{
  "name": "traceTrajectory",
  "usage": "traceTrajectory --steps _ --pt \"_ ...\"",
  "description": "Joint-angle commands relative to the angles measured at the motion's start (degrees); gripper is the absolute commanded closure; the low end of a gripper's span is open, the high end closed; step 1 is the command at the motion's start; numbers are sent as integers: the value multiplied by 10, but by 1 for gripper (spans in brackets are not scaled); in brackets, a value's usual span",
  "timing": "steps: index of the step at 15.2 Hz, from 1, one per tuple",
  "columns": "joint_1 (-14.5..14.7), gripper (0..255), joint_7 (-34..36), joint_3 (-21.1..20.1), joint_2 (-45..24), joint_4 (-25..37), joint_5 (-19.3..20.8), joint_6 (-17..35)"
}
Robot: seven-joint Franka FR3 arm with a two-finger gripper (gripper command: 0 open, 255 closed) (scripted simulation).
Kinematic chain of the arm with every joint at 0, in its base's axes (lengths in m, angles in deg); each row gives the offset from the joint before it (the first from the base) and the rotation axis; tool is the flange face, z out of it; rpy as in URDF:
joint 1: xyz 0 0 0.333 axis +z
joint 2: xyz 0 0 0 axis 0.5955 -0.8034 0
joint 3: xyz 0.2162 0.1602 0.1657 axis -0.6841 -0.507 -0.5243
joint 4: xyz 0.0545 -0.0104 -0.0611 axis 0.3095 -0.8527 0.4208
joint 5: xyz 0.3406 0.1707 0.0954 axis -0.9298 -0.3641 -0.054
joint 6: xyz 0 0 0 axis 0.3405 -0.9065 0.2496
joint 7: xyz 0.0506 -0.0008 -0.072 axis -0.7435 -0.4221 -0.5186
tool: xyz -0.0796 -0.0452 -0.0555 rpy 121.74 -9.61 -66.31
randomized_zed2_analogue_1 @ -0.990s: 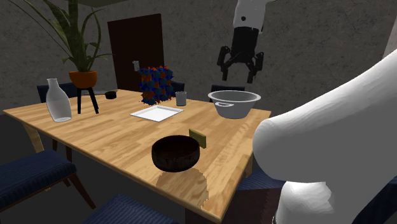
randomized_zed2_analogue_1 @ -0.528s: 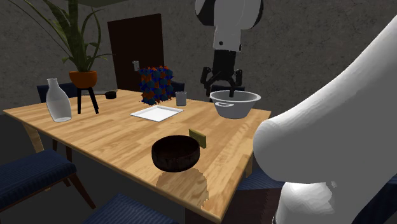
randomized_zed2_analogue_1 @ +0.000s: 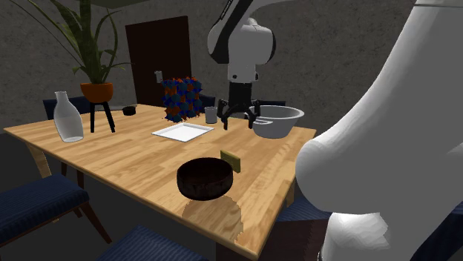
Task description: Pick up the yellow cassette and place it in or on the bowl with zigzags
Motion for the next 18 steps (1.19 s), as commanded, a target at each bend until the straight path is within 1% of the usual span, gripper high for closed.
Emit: traceTrajectory --steps 1,4,7,8,15,18 --pt "0 0 18 -14 -48 18 15 32" --pt "3 0 50 -31 -115 46 47 72" --pt "9 0 86 -42 -184 81 88 103" --pt "11 0 91 -42 -194 87 94 107" --pt "14 0 105 -39 -233 72 113 158" --pt "14 0 106 -38 -236 71 115 162"
